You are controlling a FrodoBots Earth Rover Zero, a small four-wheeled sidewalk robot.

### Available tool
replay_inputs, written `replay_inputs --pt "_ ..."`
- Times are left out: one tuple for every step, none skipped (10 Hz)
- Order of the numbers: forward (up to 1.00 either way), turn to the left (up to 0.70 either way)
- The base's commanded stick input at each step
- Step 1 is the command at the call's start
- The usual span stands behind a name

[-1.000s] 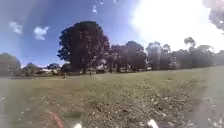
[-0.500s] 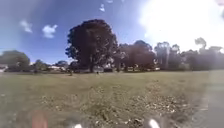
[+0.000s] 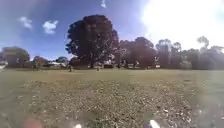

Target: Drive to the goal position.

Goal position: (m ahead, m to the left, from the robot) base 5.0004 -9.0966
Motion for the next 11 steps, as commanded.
replay_inputs --pt "0.7 0.0" --pt "0.7 0.0" --pt "0.7 0.0" --pt "0.7 0.0" --pt "0.7 0.0" --pt "0.7 0.0" --pt "0.7 0.0" --pt "0.7 0.0" --pt "0.7 0.0" --pt "0.7 0.0" --pt "0.7 0.0"
